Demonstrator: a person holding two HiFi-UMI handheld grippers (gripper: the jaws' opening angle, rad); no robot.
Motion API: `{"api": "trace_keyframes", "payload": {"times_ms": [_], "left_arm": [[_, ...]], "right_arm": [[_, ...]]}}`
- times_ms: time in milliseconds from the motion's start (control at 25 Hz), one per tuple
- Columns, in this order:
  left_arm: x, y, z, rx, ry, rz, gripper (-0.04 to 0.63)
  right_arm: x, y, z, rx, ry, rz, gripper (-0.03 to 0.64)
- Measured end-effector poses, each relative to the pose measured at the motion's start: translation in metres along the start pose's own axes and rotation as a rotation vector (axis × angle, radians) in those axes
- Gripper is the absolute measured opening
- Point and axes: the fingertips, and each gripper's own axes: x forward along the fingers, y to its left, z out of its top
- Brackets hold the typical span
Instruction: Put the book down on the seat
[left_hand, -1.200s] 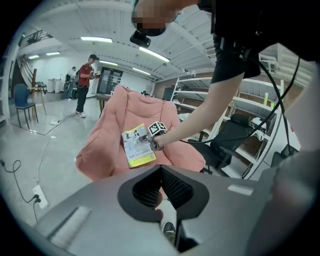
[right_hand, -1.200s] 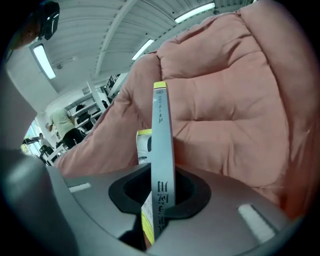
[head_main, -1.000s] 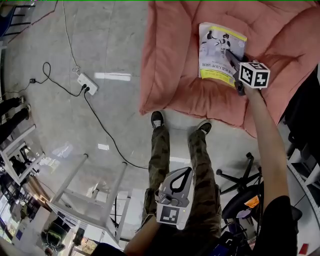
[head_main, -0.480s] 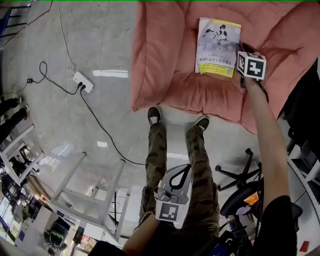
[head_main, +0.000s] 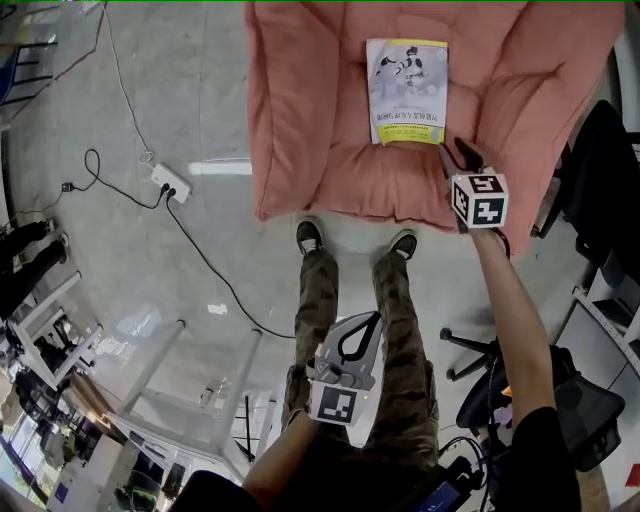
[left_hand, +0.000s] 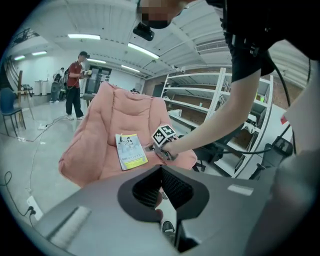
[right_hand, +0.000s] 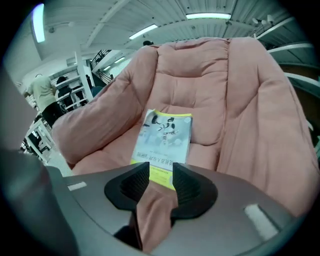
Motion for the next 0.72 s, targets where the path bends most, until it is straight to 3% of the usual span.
{"api": "trace_keyframes", "payload": {"times_ms": [320,520,720], "left_arm": [[-0.01,-0.004,0.048,0.036,0.003,-0.01,0.002],[-0.015,0.006,0.098,0.094,-0.028,0.015,0.002],[-0.012,0.014,0.151,0.222,-0.096,0.018,0.002]], "right_arm": [[-0.098,0.078,-0.019,0.025,-0.065,0.064,0.147],[-0.164,0.105,0.012,0.054,-0.156,0.106,0.137],[-0.217,0.113,0.066,0.05,-0.268,0.115,0.127]]}}
